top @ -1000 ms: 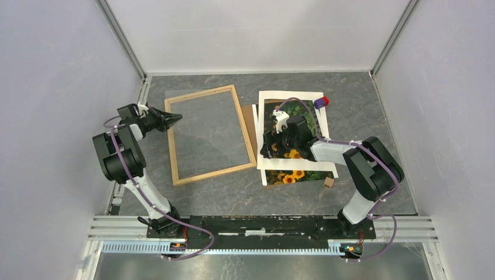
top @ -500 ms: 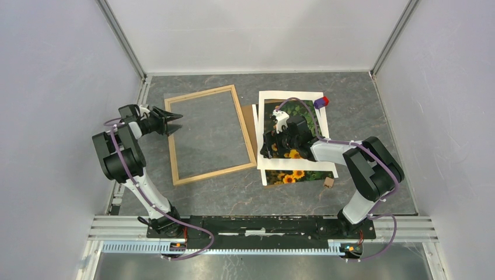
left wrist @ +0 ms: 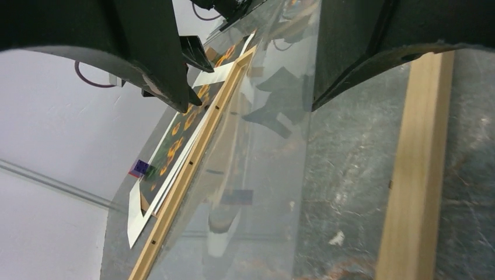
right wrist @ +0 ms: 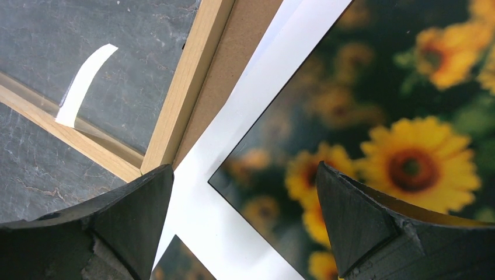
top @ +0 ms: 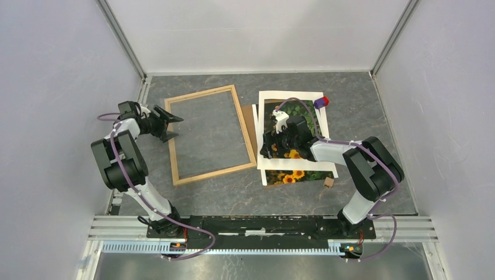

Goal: Put the photo into the frame
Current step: Place the photo frame item in the photo frame.

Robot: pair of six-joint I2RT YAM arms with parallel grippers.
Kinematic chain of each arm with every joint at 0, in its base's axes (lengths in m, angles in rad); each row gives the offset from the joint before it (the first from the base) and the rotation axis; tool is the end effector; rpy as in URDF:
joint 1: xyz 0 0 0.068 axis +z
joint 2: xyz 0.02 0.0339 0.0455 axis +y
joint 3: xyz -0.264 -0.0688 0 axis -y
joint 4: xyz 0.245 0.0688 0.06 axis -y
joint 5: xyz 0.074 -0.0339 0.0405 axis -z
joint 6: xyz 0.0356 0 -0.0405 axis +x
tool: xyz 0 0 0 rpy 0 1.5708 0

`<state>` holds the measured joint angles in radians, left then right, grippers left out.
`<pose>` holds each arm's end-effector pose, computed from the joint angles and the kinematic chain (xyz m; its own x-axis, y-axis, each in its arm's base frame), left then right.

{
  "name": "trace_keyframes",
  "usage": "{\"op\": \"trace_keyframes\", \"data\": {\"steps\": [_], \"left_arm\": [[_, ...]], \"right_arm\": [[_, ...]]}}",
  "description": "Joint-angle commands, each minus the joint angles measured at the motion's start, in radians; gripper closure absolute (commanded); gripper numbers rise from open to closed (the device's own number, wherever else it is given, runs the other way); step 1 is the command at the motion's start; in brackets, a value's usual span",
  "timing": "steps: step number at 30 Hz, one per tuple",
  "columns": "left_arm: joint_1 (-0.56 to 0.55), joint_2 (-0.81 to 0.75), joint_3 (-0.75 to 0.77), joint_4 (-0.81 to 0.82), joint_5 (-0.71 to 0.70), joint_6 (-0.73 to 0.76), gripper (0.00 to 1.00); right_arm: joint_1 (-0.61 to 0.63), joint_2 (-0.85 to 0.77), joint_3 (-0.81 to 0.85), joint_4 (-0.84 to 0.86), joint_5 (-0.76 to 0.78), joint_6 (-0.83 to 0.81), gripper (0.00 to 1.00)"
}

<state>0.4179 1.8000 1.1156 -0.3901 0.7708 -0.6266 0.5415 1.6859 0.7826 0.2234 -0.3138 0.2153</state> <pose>0.3346 0.1215 0.1747 -0.6581 -0.7525 -0.0265 -0.4615 0.4309 -0.7755 0.2797 0.1810 0.1527 -0.6750 -0.1689 -0.7182 -0.5648 0.7446 0.3557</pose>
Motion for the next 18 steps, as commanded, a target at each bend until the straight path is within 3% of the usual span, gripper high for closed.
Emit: {"op": "trace_keyframes", "data": {"steps": [1,10,15,18], "left_arm": [[-0.023,-0.099,-0.011,-0.05,-0.053,0.074,0.27],[-0.024,-0.205,-0.075,0.028,-0.038,0.007,0.6],[-0.033,-0.243,-0.101,0.053,-0.068,0.002,0.84],[-0.036,-0.258,-0.09,0.043,-0.073,0.017,0.88]], "right_arm": [[0.006,-0.02,0.02,0.025,-0.002,0.001,0.02],[0.009,-0.003,0.021,0.026,0.011,0.0,0.02],[0.029,-0.018,0.007,0.039,0.049,0.013,0.02],[0.032,-0.03,0.002,0.034,0.105,0.041,0.02]]}}
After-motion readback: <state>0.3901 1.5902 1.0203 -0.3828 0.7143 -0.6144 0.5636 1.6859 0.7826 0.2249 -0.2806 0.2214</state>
